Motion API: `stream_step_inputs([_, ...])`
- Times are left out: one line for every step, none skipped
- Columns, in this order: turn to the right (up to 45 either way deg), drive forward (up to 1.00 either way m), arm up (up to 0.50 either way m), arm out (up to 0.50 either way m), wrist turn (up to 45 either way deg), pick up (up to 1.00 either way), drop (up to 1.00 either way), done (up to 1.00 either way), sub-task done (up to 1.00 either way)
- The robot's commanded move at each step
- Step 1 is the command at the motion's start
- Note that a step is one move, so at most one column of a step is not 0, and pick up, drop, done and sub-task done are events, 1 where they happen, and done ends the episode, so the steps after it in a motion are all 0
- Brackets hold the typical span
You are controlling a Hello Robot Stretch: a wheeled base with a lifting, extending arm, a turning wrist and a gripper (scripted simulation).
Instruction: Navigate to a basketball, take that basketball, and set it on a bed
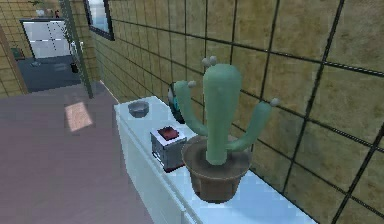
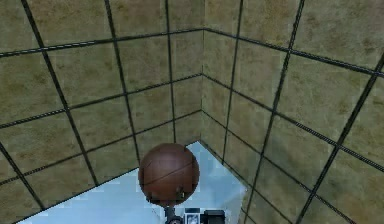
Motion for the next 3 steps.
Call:
stream_step_inputs([0.0, 0.00, 0.00, 0.00, 0.0, 1.00, 0.00, 0.00, 0.00])
stream_step_inputs([0.0, 0.00, 0.10, 0.00, 0.0, 0.00, 0.00, 0.00, 0.00])
stream_step_inputs([0.0, 0.00, 0.18, 0.00, 0.0, 0.00, 0.00, 0.00, 0.00])
